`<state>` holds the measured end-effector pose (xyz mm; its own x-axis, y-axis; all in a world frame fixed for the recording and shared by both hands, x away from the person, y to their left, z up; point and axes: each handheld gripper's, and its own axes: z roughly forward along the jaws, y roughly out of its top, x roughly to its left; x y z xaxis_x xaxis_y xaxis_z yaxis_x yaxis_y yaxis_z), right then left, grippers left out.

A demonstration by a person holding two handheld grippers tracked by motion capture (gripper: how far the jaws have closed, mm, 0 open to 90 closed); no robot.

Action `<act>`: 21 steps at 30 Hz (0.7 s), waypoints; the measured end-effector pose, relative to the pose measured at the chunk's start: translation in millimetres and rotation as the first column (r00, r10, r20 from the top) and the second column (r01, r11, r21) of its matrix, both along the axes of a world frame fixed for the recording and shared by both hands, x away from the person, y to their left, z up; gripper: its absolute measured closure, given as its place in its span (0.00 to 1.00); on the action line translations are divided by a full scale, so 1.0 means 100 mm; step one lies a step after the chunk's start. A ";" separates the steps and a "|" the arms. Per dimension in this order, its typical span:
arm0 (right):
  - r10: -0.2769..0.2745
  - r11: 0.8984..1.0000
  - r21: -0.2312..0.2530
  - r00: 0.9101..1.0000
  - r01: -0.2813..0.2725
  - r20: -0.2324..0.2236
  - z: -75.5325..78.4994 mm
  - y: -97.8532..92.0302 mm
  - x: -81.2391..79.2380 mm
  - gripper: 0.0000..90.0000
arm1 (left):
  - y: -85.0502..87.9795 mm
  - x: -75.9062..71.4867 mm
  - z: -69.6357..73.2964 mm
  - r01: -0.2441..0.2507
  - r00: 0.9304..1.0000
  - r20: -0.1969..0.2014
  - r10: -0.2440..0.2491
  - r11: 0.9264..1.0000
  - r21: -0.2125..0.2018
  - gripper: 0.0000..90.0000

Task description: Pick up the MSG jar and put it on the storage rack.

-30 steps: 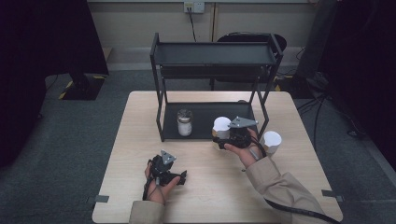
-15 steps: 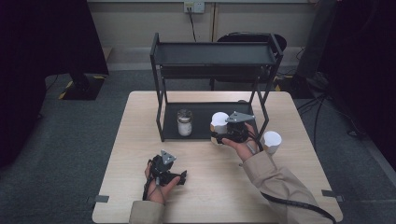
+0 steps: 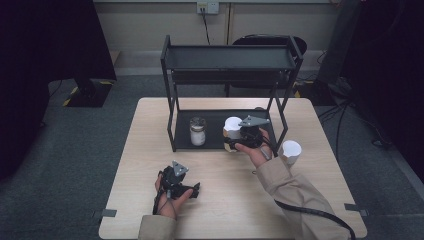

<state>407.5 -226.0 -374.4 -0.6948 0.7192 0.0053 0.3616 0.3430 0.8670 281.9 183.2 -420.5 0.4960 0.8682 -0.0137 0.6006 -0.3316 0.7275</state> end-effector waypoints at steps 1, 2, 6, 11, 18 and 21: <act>-0.001 1.000 0.002 1.000 0.001 -0.001 0.00 0.00 0.01 0.34 | 0.00 0.00 0.00 0.000 1.000 0.000 0.000 1.000 0.000 0.00; -0.002 1.000 0.002 1.000 0.002 -0.004 0.00 0.00 0.02 0.34 | 0.00 0.00 0.00 0.000 1.000 0.000 0.000 1.000 0.000 0.00; -0.001 1.000 0.001 1.000 0.001 0.004 -0.01 0.02 0.06 0.34 | 0.00 0.00 0.00 0.000 1.000 0.000 0.000 1.000 0.000 0.00; -0.009 1.000 0.008 1.000 0.009 0.002 -0.01 0.04 0.12 0.34 | 0.00 0.00 0.00 0.000 1.000 0.000 0.000 1.000 0.000 0.00; -0.015 1.000 0.005 1.000 0.015 -0.002 -0.04 0.06 0.16 0.34 | 0.00 0.00 0.00 0.000 1.000 0.000 0.000 1.000 0.000 0.00; -0.019 1.000 -0.012 1.000 0.019 0.004 -0.04 0.10 0.18 0.34 | 0.00 0.00 0.00 0.000 1.000 0.000 0.000 1.000 0.000 0.00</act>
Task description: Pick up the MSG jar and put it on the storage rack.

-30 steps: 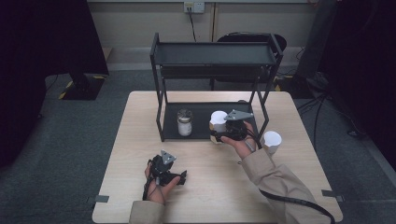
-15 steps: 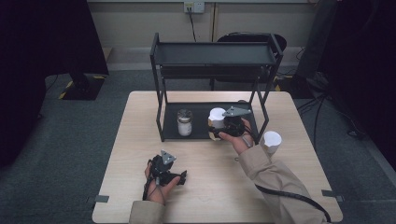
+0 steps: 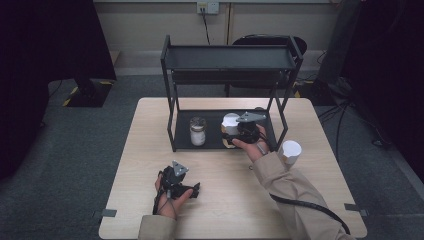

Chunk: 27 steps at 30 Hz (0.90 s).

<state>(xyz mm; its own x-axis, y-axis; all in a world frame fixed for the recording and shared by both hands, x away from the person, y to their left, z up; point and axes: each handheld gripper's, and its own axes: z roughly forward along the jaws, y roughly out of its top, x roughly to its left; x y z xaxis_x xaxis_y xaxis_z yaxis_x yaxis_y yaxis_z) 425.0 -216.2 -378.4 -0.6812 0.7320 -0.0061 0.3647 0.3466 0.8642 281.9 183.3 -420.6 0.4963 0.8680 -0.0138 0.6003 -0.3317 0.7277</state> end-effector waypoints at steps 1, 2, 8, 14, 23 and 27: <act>0.000 1.000 0.000 1.000 0.000 0.001 0.00 0.00 0.01 0.34 | 0.00 0.00 0.00 0.000 1.000 0.000 0.000 1.000 0.001 0.00; -0.001 1.000 0.006 1.000 0.001 0.000 -0.01 0.00 0.02 0.34 | 0.00 0.00 0.00 0.000 1.000 0.000 0.000 1.000 0.001 0.00; -0.006 1.000 0.019 1.000 0.007 -0.008 -0.03 0.02 0.09 0.34 | 0.00 0.00 0.00 0.000 1.000 0.000 0.000 1.000 0.000 0.00; 0.000 1.000 -0.004 1.000 0.000 0.001 -0.04 0.07 0.11 0.34 | 0.00 0.00 0.00 0.000 1.000 0.000 0.000 1.000 0.001 0.00; -0.002 1.000 -0.006 1.000 0.002 -0.004 -0.08 0.08 0.15 0.34 | 0.00 0.00 0.00 0.000 1.000 0.000 0.000 1.000 0.000 0.00; -0.007 1.000 -0.004 1.000 0.007 -0.001 -0.09 0.08 0.16 0.34 | 0.00 0.00 0.00 0.000 1.000 0.000 0.000 1.000 0.000 0.00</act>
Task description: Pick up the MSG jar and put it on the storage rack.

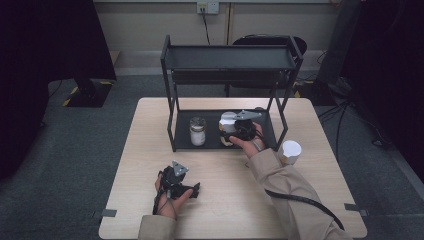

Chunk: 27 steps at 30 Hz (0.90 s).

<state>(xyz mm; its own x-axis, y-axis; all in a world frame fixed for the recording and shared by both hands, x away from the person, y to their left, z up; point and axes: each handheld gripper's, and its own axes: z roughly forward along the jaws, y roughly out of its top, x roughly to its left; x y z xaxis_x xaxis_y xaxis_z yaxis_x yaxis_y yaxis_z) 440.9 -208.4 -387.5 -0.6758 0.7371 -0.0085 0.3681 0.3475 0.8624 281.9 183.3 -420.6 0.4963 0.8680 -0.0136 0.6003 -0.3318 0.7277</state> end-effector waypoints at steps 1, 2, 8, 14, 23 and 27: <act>0.000 1.000 0.000 1.000 0.000 0.001 0.00 0.00 0.00 0.34 | 0.00 0.00 0.00 0.000 1.000 0.000 0.000 1.000 0.000 0.00; 0.000 1.000 0.000 1.000 0.000 0.001 0.00 0.00 0.00 0.34 | 0.00 0.00 0.00 0.000 1.000 0.000 0.000 1.000 0.000 0.00; -0.003 1.000 0.006 1.000 0.003 0.002 -0.03 0.00 0.01 0.34 | 0.00 0.00 0.00 0.000 1.000 0.000 0.000 1.000 0.000 0.00; -0.002 1.000 0.009 1.000 0.002 0.005 -0.05 -0.01 0.01 0.34 | 0.00 0.00 0.00 0.000 1.000 0.000 0.000 1.000 0.000 0.00; 0.003 1.000 -0.020 1.000 -0.002 0.015 -0.03 0.02 -0.03 0.34 | 0.00 0.00 0.00 0.000 1.000 0.000 0.000 1.000 0.000 0.00; 0.004 1.000 -0.030 1.000 -0.003 0.023 -0.03 0.03 -0.05 0.34 | 0.00 0.00 0.00 0.000 1.000 0.000 0.000 1.000 0.000 0.00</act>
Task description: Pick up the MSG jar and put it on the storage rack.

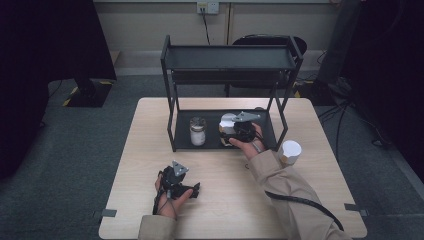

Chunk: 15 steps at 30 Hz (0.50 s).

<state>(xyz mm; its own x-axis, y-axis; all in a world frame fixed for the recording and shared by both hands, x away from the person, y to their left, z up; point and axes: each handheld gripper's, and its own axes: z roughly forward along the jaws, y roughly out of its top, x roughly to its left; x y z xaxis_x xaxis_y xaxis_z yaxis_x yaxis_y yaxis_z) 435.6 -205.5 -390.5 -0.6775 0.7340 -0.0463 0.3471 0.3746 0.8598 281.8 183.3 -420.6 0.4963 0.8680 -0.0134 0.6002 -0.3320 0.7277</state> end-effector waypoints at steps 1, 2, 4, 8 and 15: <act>-0.001 1.000 0.001 1.000 0.001 0.000 0.00 0.00 0.00 0.34 | 0.00 0.00 0.00 0.000 1.000 0.000 0.000 1.000 0.000 0.00; -0.001 1.000 0.003 1.000 0.001 -0.002 0.00 -0.01 0.00 0.34 | 0.00 0.00 0.00 0.000 1.000 0.000 0.000 1.000 0.000 0.00; -0.005 1.000 0.003 1.000 0.005 -0.008 0.01 -0.01 -0.01 0.33 | 0.00 0.00 0.00 0.000 1.000 0.000 0.000 1.000 0.000 0.00; -0.007 1.000 0.008 1.000 0.008 -0.016 0.01 -0.03 -0.01 0.33 | 0.00 0.00 0.00 0.000 1.000 0.000 0.000 1.000 0.000 0.00; -0.007 1.000 0.013 0.999 0.008 -0.032 0.02 -0.05 -0.01 0.32 | 0.00 0.00 0.00 0.000 1.000 0.000 0.000 1.000 0.000 0.00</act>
<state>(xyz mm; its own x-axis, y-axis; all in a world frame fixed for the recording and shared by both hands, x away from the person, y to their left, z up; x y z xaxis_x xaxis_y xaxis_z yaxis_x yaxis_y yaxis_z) 434.7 -210.2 -388.1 -0.6731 0.7394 -0.0152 0.3773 0.3610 0.8528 281.9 183.2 -420.5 0.4963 0.8681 -0.0132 0.6004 -0.3322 0.7275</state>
